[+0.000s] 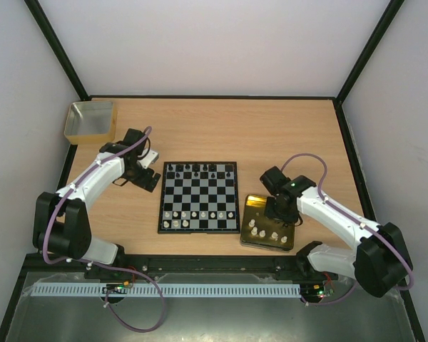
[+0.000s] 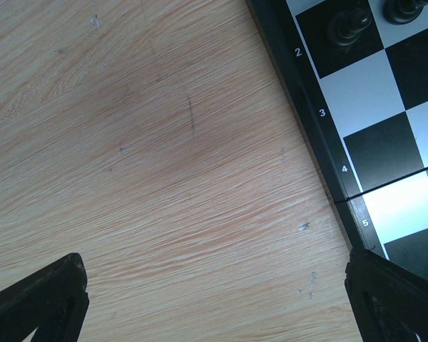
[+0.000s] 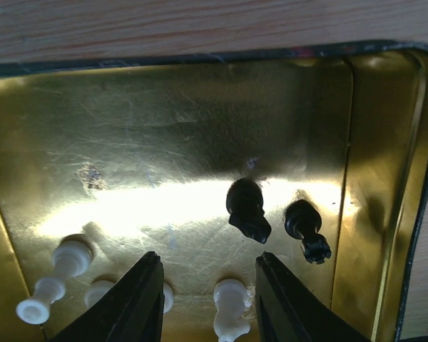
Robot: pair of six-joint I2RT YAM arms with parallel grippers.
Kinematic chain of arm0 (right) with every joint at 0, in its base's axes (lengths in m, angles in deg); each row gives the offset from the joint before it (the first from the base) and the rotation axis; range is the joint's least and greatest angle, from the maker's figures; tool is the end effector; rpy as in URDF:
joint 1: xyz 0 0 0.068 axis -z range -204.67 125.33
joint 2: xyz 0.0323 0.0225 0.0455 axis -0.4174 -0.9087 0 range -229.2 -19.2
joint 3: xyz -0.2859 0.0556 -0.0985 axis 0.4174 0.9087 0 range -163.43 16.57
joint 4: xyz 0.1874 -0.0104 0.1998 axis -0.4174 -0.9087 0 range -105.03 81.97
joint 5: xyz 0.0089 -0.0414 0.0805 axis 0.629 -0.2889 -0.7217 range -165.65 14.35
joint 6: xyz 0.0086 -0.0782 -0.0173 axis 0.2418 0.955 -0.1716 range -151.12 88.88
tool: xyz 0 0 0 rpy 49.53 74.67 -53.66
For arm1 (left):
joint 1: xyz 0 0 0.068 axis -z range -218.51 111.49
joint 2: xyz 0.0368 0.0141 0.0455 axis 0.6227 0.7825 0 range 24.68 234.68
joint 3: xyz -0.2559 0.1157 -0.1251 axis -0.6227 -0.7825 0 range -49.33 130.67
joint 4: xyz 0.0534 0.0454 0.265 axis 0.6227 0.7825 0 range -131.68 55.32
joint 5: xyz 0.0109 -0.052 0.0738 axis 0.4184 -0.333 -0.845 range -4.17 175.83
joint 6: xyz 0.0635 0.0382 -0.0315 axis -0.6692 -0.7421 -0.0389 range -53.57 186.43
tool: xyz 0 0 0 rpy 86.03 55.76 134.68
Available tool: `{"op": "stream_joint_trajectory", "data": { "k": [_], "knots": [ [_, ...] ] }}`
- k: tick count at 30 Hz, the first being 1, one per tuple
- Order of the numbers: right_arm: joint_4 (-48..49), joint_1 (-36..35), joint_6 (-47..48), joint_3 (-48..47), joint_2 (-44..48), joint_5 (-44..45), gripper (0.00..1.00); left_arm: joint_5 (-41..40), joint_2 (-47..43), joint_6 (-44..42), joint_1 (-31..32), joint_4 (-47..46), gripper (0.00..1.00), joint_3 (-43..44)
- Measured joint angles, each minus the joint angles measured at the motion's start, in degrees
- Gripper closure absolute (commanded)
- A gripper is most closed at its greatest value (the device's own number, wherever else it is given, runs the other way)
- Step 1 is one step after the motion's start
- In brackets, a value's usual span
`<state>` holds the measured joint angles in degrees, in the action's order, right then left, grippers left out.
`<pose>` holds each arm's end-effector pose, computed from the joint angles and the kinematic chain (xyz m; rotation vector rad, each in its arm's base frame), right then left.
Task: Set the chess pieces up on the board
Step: Pick up the chess piece from the storage box.
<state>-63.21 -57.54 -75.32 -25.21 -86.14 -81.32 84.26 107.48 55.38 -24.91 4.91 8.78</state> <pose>0.1527 0.1068 0.1924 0.2893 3.0449 0.2796 0.2809 -0.0660 0.2213 0.5946 2.7507 0.0283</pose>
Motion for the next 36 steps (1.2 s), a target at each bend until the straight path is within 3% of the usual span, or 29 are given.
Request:
{"op": "stream_joint_trajectory", "data": {
  "k": [22, 36],
  "knots": [
    [3.19, 2.16, 0.59, 4.00, 0.04, 0.02, 0.67, -0.07, 0.00, 0.00, 0.00, 0.02, 0.02, 0.00],
    [4.92, 2.16, 0.85, 4.81, -1.36, -0.22, 0.83, -0.07, 0.00, 0.00, 0.00, 0.02, 0.02, 0.00]
  ]
}}
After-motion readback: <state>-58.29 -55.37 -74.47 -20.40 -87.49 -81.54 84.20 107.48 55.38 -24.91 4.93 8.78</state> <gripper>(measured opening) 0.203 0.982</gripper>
